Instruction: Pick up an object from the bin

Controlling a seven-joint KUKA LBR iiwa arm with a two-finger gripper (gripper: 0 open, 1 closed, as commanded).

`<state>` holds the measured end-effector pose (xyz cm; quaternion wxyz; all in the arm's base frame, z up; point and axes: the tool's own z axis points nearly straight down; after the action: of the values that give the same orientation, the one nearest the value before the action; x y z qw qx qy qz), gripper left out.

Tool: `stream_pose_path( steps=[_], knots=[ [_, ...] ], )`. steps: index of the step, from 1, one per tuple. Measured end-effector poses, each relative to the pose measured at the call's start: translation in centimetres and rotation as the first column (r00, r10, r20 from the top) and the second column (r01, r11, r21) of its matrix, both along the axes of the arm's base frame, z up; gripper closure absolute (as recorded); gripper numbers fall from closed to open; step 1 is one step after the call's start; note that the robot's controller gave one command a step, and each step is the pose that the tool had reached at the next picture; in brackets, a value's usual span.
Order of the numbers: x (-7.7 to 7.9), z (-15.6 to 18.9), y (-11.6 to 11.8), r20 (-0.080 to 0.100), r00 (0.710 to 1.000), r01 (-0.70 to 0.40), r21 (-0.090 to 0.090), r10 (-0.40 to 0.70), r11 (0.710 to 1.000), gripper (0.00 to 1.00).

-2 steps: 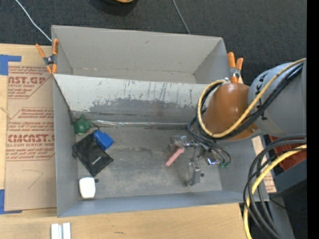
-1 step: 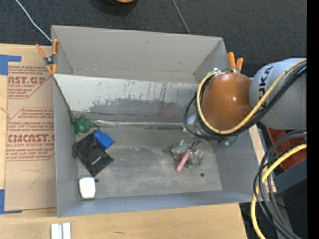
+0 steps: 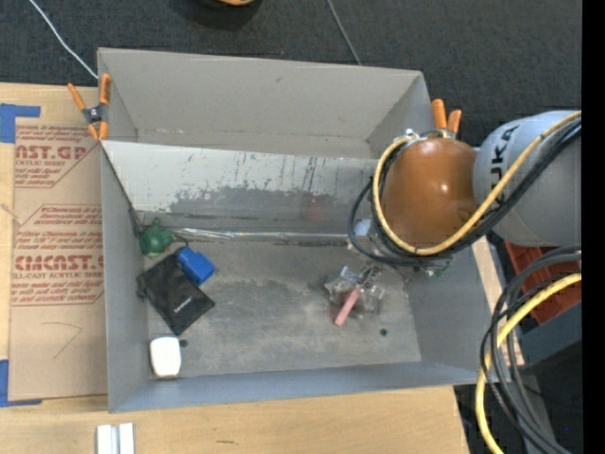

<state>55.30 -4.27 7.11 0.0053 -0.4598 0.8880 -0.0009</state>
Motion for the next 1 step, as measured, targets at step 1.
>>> stream_pose_path(
  steps=[1],
  knots=[
    [0.60,9.18,-0.03,-0.003,1.000,0.016,0.001,-0.016,1.000,1.00]
  ],
)
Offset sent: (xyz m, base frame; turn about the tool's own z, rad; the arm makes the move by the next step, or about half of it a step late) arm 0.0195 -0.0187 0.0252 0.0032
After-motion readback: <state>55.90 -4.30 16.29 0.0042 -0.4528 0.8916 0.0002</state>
